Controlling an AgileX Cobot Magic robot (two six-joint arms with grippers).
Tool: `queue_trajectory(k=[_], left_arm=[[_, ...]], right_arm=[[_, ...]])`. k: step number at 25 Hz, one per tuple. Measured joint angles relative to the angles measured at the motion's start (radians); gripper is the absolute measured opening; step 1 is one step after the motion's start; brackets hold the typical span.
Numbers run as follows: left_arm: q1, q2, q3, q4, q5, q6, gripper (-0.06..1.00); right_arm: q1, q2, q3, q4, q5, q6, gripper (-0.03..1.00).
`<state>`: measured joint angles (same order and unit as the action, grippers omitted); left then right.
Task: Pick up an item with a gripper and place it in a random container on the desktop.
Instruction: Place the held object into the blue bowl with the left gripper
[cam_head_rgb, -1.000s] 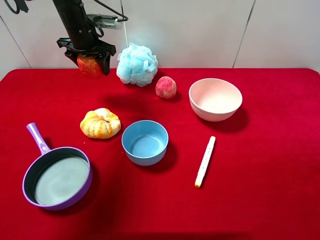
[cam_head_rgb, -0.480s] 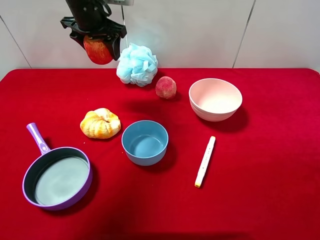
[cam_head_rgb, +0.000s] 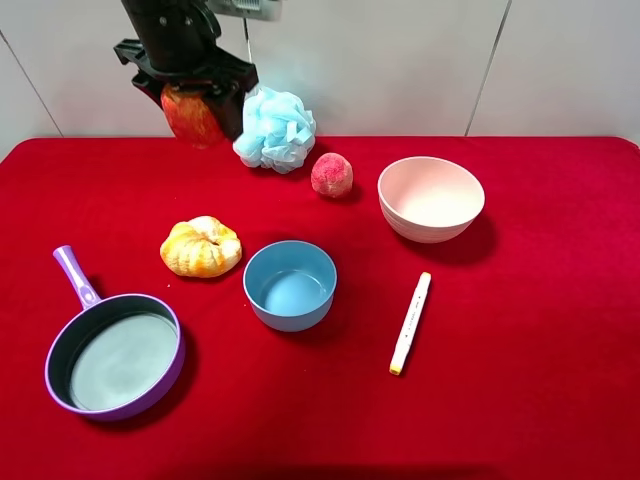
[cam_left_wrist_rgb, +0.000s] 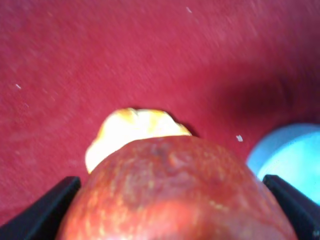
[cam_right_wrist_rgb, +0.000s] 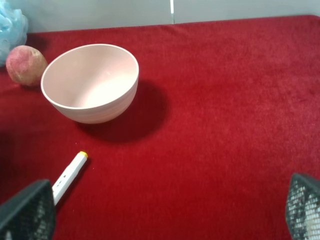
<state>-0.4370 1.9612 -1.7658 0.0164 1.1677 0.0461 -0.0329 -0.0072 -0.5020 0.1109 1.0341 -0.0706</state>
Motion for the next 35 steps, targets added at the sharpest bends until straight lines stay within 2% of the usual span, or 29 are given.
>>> queue_trajectory(k=[7,25,35], left_arm=[[-0.075,-0.021,0.09,0.001,-0.001,-0.001,0.69],[-0.285,0.001,0.095,0.014,-0.001,-0.001,0.69],[-0.334,0.106,0.102,0.004,-0.03,-0.001,0.69]], right_arm=[[0.0,0.0,0.0,0.0,0.0,0.0,0.69],[0.0,0.0,0.0,0.0,0.0,0.0,0.69],[0.0,0.0,0.0,0.0,0.0,0.0,0.69]])
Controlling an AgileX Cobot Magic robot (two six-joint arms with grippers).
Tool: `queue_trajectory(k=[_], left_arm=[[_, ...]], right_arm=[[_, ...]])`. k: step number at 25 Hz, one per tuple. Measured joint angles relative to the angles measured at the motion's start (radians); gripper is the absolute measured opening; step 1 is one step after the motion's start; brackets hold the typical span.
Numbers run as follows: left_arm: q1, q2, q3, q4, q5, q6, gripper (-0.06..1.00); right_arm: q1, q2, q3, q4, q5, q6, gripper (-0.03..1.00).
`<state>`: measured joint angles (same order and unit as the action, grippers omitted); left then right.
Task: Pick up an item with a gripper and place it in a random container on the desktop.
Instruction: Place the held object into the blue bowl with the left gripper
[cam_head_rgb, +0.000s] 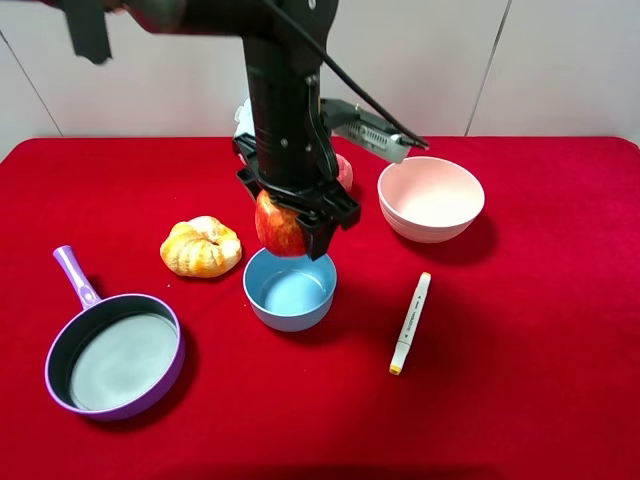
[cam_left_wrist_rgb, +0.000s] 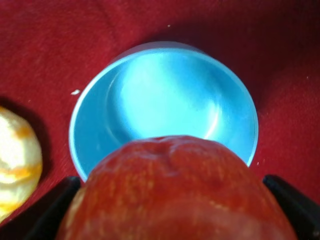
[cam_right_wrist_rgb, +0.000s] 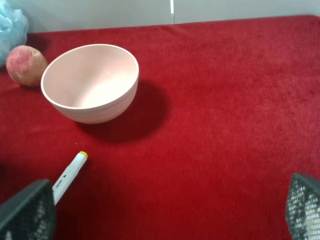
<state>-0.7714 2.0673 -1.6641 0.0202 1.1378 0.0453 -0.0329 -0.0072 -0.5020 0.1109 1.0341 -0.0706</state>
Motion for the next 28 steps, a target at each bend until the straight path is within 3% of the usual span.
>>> queue_trajectory(k=[24,26,28], left_arm=[[-0.001,0.109,0.012,-0.043,-0.03,0.0,0.69],[-0.001,0.109,0.012,-0.03,-0.029,0.0,0.74],[-0.001,0.109,0.012,-0.02,-0.029,0.0,0.86]], right_arm=[[0.0,0.0,0.0,0.0,0.0,0.0,0.69],[0.0,0.0,0.0,0.0,0.0,0.0,0.69],[0.0,0.0,0.0,0.0,0.0,0.0,0.69]])
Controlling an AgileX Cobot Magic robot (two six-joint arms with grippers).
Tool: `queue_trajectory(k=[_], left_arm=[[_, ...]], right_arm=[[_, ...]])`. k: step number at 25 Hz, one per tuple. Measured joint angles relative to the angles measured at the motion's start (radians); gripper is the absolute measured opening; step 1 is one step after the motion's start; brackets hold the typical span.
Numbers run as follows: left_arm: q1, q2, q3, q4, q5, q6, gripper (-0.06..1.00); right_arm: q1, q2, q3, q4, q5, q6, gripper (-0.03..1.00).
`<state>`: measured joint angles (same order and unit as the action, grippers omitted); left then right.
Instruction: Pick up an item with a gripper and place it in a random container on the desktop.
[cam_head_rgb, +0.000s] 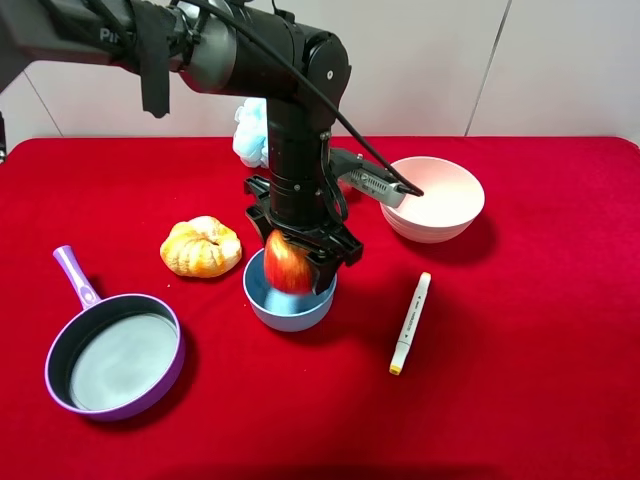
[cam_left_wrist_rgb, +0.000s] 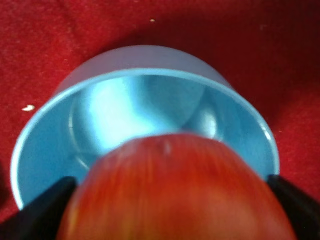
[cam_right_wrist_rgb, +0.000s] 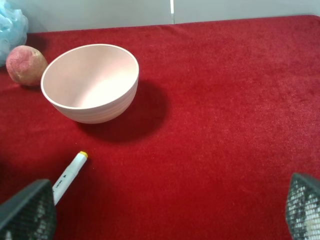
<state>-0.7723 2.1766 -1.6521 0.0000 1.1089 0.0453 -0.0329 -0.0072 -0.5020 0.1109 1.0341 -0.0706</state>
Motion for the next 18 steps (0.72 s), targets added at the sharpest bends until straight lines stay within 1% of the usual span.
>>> queue_trajectory(k=[1,2,5,18], left_arm=[[0.0,0.0,0.0,0.0,0.0,0.0,0.91],[0.0,0.0,0.0,0.007,0.0,0.0,0.94],[0.0,0.0,0.0,0.011,0.001,0.0,0.98],[0.0,-0.01,0.0,0.013,0.009,0.004,0.99]], right_arm=[[0.0,0.0,0.0,0.0,0.0,0.0,0.69],[0.0,0.0,0.0,0.0,0.0,0.0,0.69],[0.0,0.0,0.0,0.0,0.0,0.0,0.69],[0.0,0.0,0.0,0.0,0.0,0.0,0.69]])
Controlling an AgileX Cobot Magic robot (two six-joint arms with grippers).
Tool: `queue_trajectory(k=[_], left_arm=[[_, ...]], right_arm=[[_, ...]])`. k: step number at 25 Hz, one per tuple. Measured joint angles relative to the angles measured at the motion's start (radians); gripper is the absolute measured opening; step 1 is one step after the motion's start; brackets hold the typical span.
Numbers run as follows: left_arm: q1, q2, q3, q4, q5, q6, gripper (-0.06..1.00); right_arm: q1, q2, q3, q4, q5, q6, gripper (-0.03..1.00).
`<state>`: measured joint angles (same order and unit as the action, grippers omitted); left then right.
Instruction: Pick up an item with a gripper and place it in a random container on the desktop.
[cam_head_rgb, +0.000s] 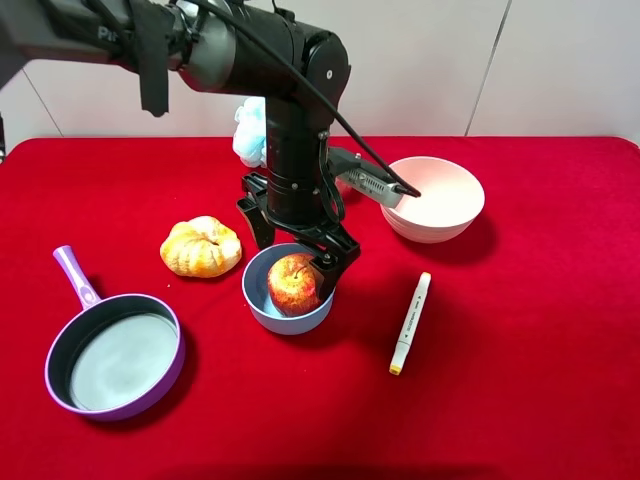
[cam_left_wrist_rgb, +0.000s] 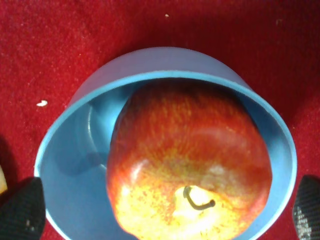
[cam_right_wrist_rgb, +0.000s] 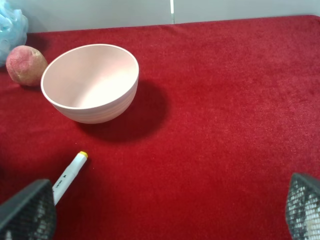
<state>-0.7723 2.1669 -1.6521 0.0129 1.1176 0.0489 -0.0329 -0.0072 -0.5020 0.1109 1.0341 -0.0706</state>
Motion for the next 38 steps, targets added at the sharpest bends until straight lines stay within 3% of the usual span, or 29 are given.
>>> queue_trajectory(k=[12,23,33,38], left_arm=[[0.0,-0.107,0.0,0.007,0.048,0.032,0.99],[0.0,-0.282,0.0,0.092,0.05,0.036,0.99],[0.0,-0.468,0.001,0.095,0.052,0.037,0.99],[0.0,-0.563,0.074,0.096,0.052,0.037,0.99]], right_arm=[[0.0,0.0,0.0,0.0,0.0,0.0,0.69],[0.0,0.0,0.0,0.0,0.0,0.0,0.69],[0.0,0.0,0.0,0.0,0.0,0.0,0.69],[0.0,0.0,0.0,0.0,0.0,0.0,0.69]])
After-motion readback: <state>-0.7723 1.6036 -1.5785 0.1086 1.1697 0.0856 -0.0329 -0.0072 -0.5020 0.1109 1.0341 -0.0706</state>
